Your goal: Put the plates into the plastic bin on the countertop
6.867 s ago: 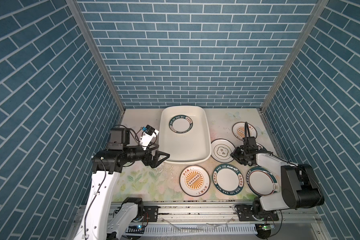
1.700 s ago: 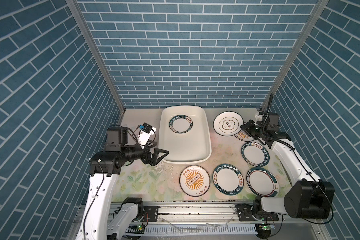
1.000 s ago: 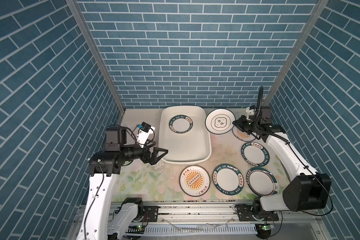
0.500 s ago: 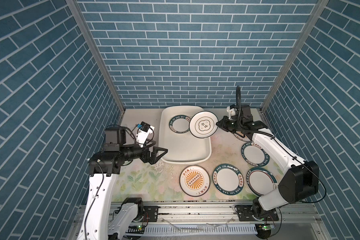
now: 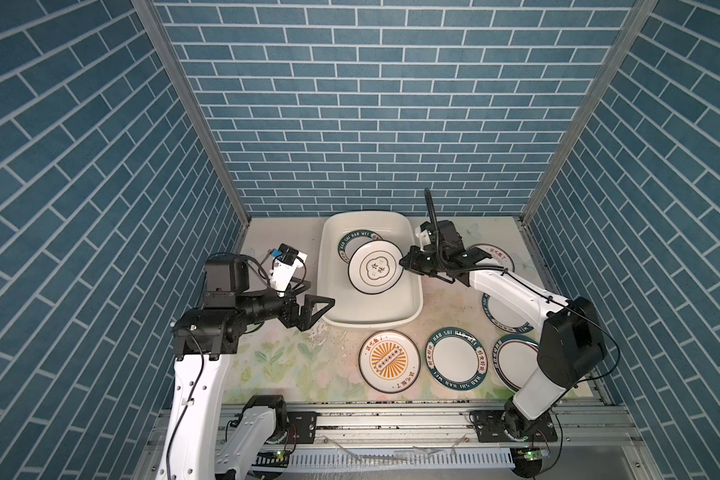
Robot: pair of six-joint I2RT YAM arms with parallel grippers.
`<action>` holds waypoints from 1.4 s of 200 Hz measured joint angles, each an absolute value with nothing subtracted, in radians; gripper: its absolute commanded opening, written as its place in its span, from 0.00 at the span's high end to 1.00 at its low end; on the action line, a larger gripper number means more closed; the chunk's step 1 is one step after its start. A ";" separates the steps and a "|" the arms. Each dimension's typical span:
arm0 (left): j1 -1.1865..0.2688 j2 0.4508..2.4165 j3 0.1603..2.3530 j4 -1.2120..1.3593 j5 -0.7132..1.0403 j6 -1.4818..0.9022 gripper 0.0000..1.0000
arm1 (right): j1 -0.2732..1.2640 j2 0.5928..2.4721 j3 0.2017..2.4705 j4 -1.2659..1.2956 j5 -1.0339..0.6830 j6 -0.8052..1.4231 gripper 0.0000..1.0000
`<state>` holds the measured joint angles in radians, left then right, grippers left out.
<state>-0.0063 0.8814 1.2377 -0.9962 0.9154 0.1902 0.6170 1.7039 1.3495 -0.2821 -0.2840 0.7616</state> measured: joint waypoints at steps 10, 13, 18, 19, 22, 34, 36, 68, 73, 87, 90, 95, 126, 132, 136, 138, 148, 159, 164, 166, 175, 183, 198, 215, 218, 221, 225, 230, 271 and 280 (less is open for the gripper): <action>-0.006 0.881 1.238 -0.996 0.918 0.190 0.00 | 0.633 1.726 1.349 -0.267 -0.282 0.764 1.00; -0.006 0.881 1.238 -0.996 0.918 0.190 0.00 | 0.638 1.733 1.349 -0.263 -0.282 0.765 1.00; -0.006 0.881 1.238 -0.996 0.920 0.190 0.01 | 0.646 1.745 1.349 -0.255 -0.282 0.768 1.00; -0.006 0.881 1.238 -0.996 0.920 0.190 0.01 | 0.647 1.746 1.349 -0.254 -0.282 0.768 1.00; -0.006 0.881 1.238 -0.996 0.921 0.191 0.00 | 0.651 1.751 1.349 -0.250 -0.281 0.770 1.00; -0.006 0.883 1.238 -0.996 0.923 0.191 0.00 | 0.665 1.769 1.344 -0.233 -0.281 0.776 1.00; -0.006 0.884 1.238 -0.996 0.924 0.191 0.01 | 0.667 1.771 1.342 -0.229 -0.281 0.778 1.00; -0.006 0.897 1.238 -0.996 0.929 0.191 0.01 | 0.677 1.800 1.305 -0.170 -0.281 0.804 1.00; -0.006 0.898 1.238 -0.996 0.929 0.191 0.00 | 0.677 1.806 1.300 -0.163 -0.281 0.808 1.00; -0.006 0.896 1.238 -0.996 0.929 0.191 0.00 | 0.677 1.824 1.289 -0.152 -0.281 0.814 1.00; -0.006 0.896 1.238 -0.996 0.929 0.191 0.01 | 0.677 1.828 1.288 -0.151 -0.281 0.814 1.00; -0.006 0.892 1.238 -0.996 0.929 0.190 0.01 | 0.677 1.834 1.287 -0.150 -0.281 0.815 1.00; -0.005 0.872 1.238 -0.995 0.929 0.190 0.00 | 0.676 1.880 1.287 -0.142 -0.284 0.815 1.00; -0.005 0.870 1.238 -0.995 0.929 0.190 0.00 | 0.676 1.888 1.287 -0.141 -0.284 0.815 1.00; -0.005 0.870 1.238 -0.995 0.929 0.190 0.00 | 0.676 1.895 1.288 -0.141 -0.284 0.815 1.00; -0.005 0.870 1.238 -0.995 0.929 0.190 0.00 | 0.676 1.897 1.288 -0.141 -0.285 0.815 1.00; -0.005 0.870 1.238 -0.995 0.929 0.190 0.00 | 0.676 1.911 1.289 -0.142 -0.286 0.815 1.00; -0.005 0.871 1.238 -0.995 0.928 0.190 0.00 | 0.676 1.926 1.295 -0.142 -0.289 0.816 0.99; -0.005 0.871 1.238 -0.995 0.929 0.190 0.00 | 0.676 1.932 1.299 -0.142 -0.289 0.816 0.99; -0.005 0.871 1.238 -0.995 0.929 0.190 0.00 | 0.676 1.935 1.301 -0.142 -0.290 0.816 0.99; -0.005 0.871 1.238 -0.995 0.929 0.190 0.00 | 0.676 1.945 1.312 -0.142 -0.293 0.816 0.99; -0.005 0.871 1.238 -0.995 0.929 0.190 0.01 | 0.676 1.954 1.322 -0.141 -0.295 0.816 0.99; -0.005 0.870 1.238 -0.995 0.929 0.191 0.00 | 0.676 1.964 1.333 -0.139 -0.297 0.816 0.99; -0.005 0.870 1.238 -0.995 0.929 0.190 0.00 | 0.676 1.967 1.334 -0.139 -0.297 0.819 0.99; -0.005 0.870 1.238 -0.995 0.929 0.190 0.00 | 0.676 1.967 1.334 -0.139 -0.297 0.821 0.99; -0.005 0.870 1.238 -0.995 0.929 0.190 0.00 | 0.676 1.968 1.334 -0.138 -0.297 0.823 0.99; -0.005 0.870 1.238 -0.995 0.929 0.190 0.00 | 0.676 1.968 1.334 -0.138 -0.297 0.823 0.99; -0.005 0.870 1.238 -0.995 0.929 0.191 0.00 | 0.676 1.968 1.334 -0.138 -0.297 0.825 0.98; -0.005 0.870 1.238 -0.995 0.929 0.190 0.00 | 0.676 1.979 1.334 -0.121 -0.302 0.842 0.97; -0.005 0.869 1.238 -0.995 0.929 0.190 0.00 | 0.676 1.982 1.334 -0.118 -0.303 0.844 0.97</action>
